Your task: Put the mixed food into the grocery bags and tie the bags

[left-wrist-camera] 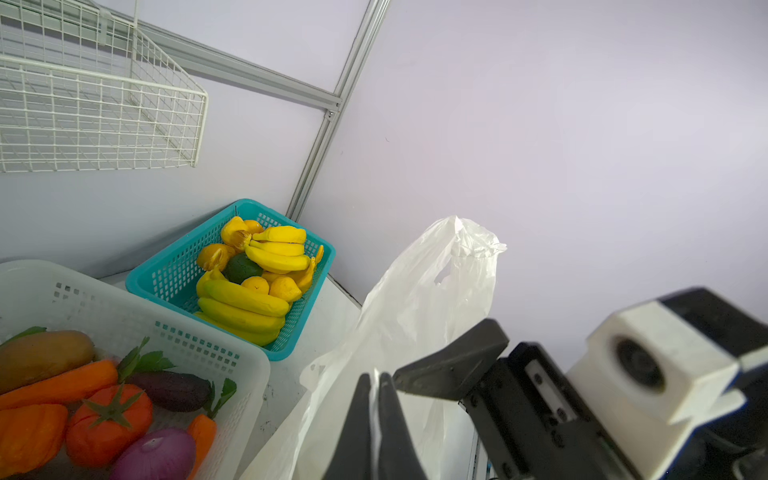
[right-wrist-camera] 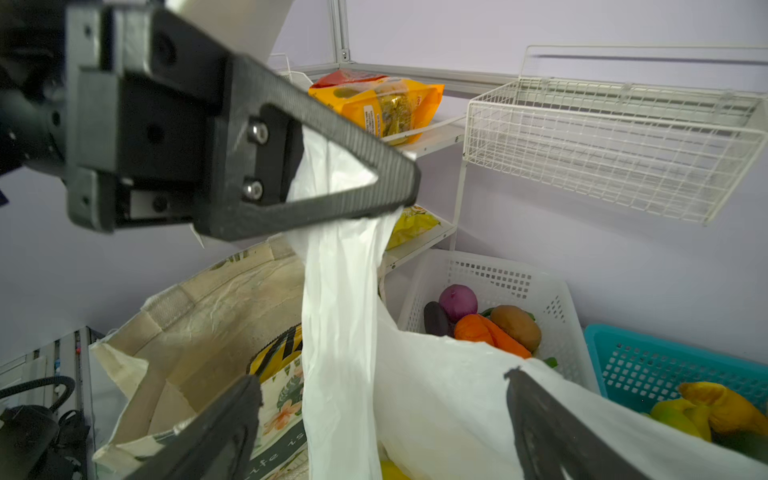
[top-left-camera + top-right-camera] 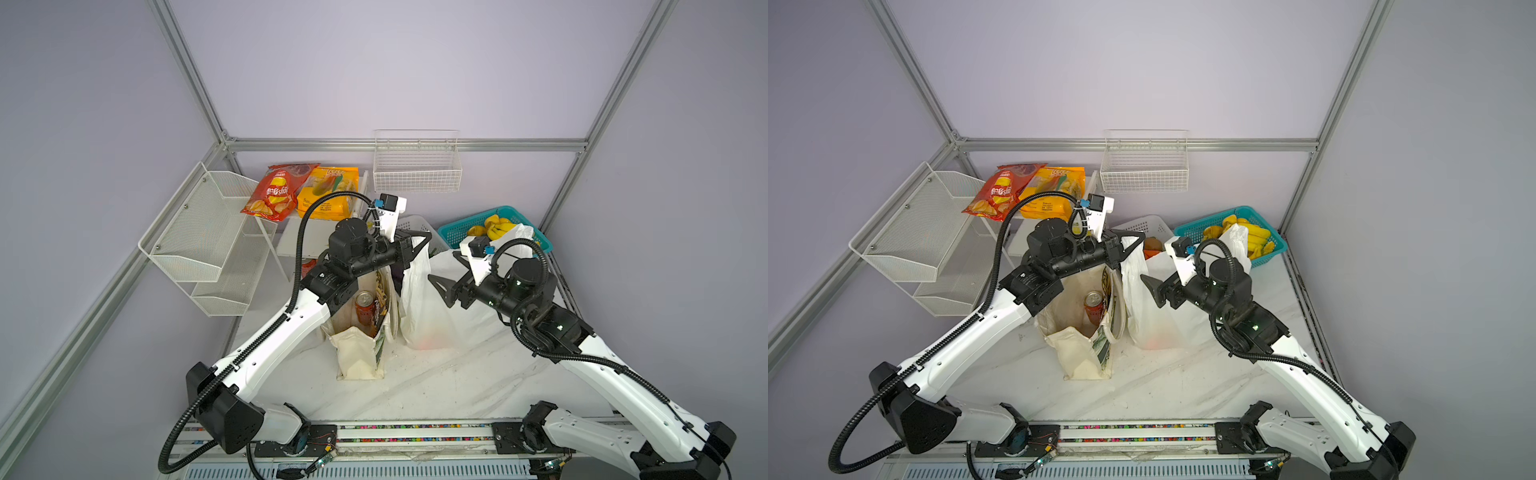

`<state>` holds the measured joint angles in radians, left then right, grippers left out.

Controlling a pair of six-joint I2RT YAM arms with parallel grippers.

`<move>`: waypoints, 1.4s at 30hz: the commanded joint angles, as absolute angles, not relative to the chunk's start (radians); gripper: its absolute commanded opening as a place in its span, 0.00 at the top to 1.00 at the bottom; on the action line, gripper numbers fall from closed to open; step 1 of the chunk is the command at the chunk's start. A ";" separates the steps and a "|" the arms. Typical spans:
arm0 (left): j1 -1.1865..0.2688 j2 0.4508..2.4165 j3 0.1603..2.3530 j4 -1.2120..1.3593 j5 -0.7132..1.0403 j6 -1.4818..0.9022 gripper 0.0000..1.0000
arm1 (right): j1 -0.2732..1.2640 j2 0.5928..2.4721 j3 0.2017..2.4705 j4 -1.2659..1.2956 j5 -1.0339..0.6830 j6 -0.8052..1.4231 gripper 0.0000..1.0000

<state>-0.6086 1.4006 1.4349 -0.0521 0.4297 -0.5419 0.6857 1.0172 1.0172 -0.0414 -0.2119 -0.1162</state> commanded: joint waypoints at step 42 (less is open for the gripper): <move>-0.601 1.309 1.354 -0.028 0.403 -0.491 0.82 | 0.696 1.085 0.607 0.588 -0.291 -0.062 0.86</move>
